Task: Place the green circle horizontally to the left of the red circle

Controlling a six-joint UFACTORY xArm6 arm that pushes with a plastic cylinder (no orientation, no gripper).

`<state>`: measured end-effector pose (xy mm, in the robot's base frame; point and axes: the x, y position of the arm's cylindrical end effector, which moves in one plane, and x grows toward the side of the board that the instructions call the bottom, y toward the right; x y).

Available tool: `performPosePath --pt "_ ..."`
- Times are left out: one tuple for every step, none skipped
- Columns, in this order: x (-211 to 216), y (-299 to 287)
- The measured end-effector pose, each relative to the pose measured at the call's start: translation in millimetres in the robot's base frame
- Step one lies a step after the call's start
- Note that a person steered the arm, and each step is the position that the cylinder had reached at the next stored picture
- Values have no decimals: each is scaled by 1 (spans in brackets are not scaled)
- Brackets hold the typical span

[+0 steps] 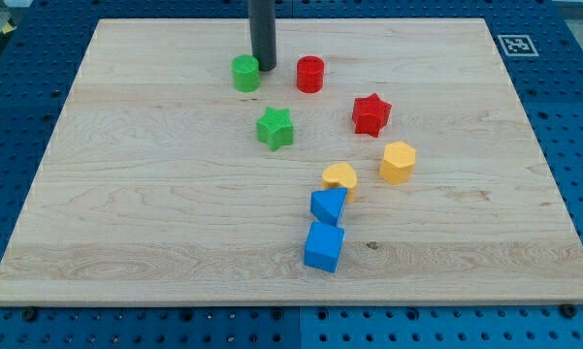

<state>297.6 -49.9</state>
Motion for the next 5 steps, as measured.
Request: performPosePath --pt "3 -19" --pt "0 -22" --pt "-22 -36" --pt "-21 -79" --pt "26 -116"
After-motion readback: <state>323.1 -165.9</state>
